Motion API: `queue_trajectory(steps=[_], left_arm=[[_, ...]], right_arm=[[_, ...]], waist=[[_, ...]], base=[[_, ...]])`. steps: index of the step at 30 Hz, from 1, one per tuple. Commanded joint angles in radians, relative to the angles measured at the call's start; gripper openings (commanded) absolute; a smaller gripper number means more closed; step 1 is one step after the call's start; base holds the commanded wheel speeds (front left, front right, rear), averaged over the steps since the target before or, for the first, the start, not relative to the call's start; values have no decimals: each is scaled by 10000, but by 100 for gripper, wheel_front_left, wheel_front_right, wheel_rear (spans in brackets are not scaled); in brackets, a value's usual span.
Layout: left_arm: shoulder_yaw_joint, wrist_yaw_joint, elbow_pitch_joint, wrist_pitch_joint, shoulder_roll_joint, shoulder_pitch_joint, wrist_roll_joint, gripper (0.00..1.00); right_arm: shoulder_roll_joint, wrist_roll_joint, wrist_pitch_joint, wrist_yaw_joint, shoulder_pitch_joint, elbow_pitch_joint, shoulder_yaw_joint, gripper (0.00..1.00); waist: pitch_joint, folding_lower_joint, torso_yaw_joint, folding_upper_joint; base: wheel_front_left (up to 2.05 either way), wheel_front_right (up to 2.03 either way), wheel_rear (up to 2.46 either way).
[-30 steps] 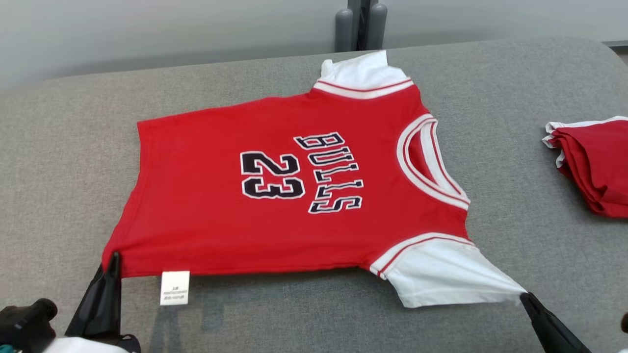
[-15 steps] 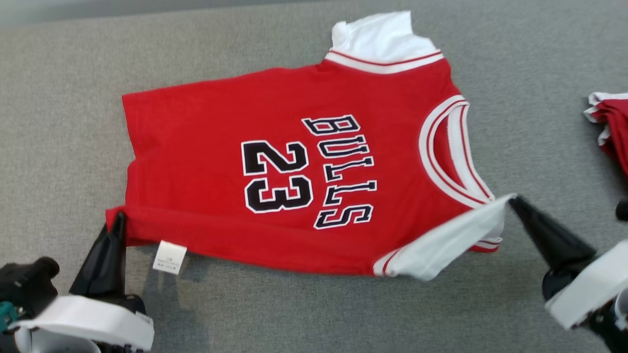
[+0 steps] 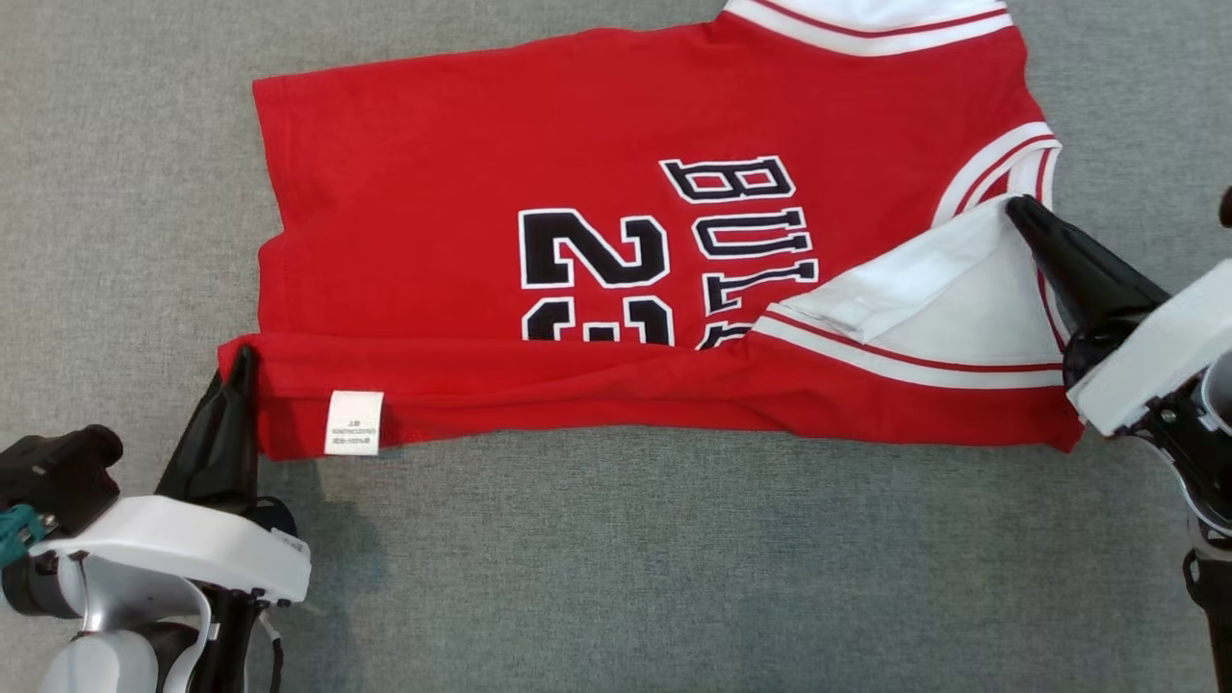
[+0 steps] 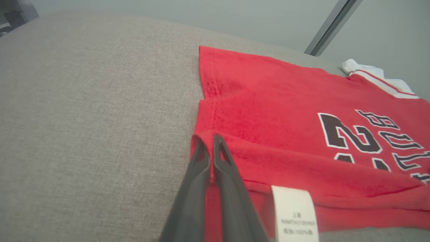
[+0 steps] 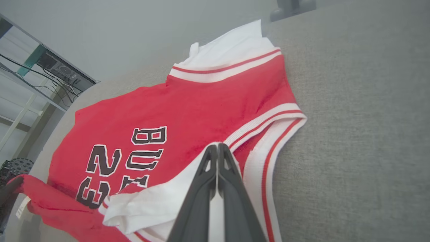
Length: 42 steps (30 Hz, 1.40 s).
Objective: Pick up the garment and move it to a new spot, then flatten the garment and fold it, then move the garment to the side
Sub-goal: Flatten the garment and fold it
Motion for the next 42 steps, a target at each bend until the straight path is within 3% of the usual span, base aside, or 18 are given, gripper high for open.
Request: queue_trajectory(steps=[1,6,7,8,9,10,16,24,31,42], left_arm=[[-18,-123,277,19,-10,-251,-136,0],[-124,-299,770,38,-95,-373,-339,0],[-164,-362,830,-3,-119,-396,-371,9],[-194,-426,880,-67,-157,-415,-405,45],[-229,-472,914,-145,-211,-407,-422,100],[-242,-508,927,-261,-248,-411,-423,100],[-227,-560,839,-1435,-562,-770,-49,100],[-72,-348,926,-3160,-612,-1488,956,100],[27,-351,1538,-3718,-515,-1181,1631,100],[345,-312,1825,-3852,-641,10,1734,100]], right_arm=[[-160,-32,-304,-1,-216,397,151,0],[-269,143,-963,-1,-433,955,448,0],[-274,213,-1165,-1,-422,1043,530,0],[-304,249,-1415,-1,-391,1100,586,29],[-342,301,-1698,-1,-326,1116,617,47],[-362,312,-1997,-1,-241,1126,637,100],[-291,-301,-4663,-1,386,993,389,100],[57,-2583,-7279,-1,998,1004,134,100],[233,-3655,-7892,-1,1920,1364,329,100],[574,-3740,-8077,-1,2719,1597,374,100]], waist=[[74,0,89,0],[71,0,92,0],[54,0,82,0],[19,0,73,0],[-25,0,67,0],[-87,0,55,0],[-505,0,-76,0],[-1121,0,-549,0],[-1671,0,-893,0],[-2120,0,-1057,0]], base=[[0,0,0],[0,0,0],[0,0,0],[0,0,0],[0,0,0],[0,0,0],[0,0,0],[0,0,0],[0,0,0],[0,0,0]])
